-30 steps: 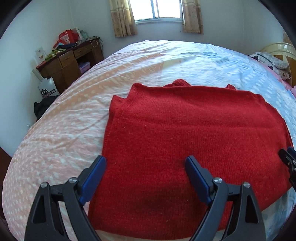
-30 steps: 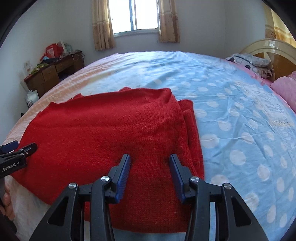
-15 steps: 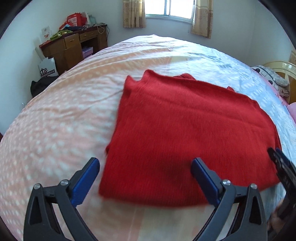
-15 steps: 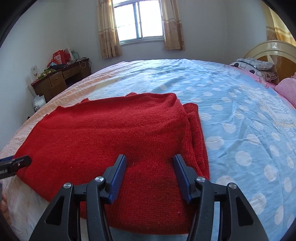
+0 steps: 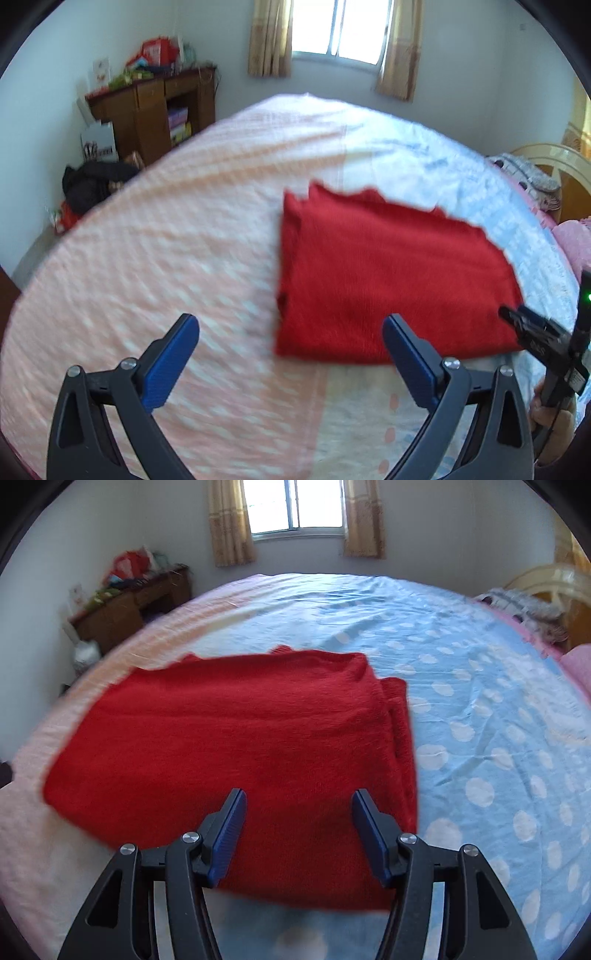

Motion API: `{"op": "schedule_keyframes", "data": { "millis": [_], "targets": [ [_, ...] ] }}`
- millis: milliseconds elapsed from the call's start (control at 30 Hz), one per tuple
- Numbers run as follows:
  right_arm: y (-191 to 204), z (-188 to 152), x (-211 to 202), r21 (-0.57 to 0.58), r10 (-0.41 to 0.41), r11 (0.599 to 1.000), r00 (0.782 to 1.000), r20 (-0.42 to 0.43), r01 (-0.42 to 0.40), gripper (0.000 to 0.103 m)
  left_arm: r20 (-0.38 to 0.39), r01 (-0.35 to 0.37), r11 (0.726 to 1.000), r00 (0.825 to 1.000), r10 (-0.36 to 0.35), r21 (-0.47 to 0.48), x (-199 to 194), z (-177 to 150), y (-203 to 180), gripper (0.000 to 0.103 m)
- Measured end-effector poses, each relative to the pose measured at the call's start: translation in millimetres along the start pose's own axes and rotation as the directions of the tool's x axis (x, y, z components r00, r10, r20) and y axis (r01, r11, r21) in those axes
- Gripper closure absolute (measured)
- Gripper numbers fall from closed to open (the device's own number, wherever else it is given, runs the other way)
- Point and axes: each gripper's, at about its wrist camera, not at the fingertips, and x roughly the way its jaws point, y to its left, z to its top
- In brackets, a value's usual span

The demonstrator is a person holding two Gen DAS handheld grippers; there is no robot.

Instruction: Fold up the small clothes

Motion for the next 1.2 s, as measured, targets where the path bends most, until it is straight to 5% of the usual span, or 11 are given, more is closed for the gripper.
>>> {"op": "schedule_keyframes", "data": {
  "millis": [300,567,833,933,1200],
  "targets": [
    [-12,14,-132,0.125,0.212,0.967,0.972,0.103,-0.224,0.043,0.082,0.03,0.998,0.996,-0.026,-0.054,-58,37,30,0.001],
    [-31,49,-251,0.188,0.395,0.872,0.877,0.275,-0.452,0.043,0.095,0.179,0.964,0.982,-0.163,-0.195,-106,62,45,0.001],
    [-48,92,-340,0.288,0.493,0.755,0.799,0.344,-0.59,0.043,0.188,0.041,0.997,0.982,-0.027,-0.072,-178,100,30,0.001],
    [-52,103,-371,0.327,0.521,0.698,0.765,0.378,-0.637,0.043,0.215,0.039,0.997,0.976,-0.025,-0.064,-202,108,29,0.001],
    [-58,133,-451,0.362,0.527,0.622,0.713,0.463,-0.695,0.043,0.286,0.089,0.991,0.957,-0.059,-0.096,-273,118,41,0.001]
  ]
}}
